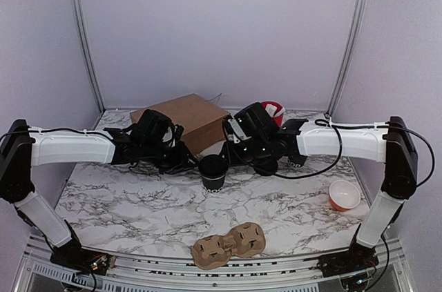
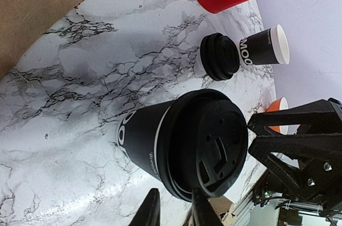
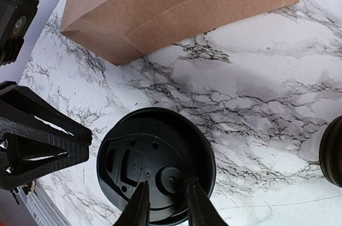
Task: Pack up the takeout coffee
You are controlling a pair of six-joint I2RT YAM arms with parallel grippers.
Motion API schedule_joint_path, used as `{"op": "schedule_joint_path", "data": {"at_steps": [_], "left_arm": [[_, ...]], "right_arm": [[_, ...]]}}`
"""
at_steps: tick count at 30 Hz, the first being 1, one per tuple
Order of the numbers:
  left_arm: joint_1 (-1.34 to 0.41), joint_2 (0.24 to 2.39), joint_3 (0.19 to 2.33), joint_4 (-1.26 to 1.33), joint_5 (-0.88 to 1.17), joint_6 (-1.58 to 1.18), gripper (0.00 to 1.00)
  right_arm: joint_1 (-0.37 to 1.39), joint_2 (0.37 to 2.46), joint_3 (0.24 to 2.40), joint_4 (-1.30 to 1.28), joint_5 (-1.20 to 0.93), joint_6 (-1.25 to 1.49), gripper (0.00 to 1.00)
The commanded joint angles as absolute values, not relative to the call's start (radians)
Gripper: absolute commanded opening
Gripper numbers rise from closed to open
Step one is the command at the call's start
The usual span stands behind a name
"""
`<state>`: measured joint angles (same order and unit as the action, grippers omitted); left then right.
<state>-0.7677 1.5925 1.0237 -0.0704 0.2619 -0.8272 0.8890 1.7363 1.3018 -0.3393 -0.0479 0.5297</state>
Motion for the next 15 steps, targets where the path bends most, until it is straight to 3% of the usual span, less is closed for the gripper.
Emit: {"op": "schedule_joint_path", "data": {"at_steps": [1,15], "left_arm": [[-0.774,1.611,1.014,-0.044,0.27,-0.833,0.2],[-0.79,1.658,1.021,-0.034,0.284,-0.816,0.17]], "right_arm": [[0.887,1.761,1.35,-0.373,-0.053,0.505,0.24],[0.888,1.77,1.345,-0.382,-0.052,0.502,0.23]]}}
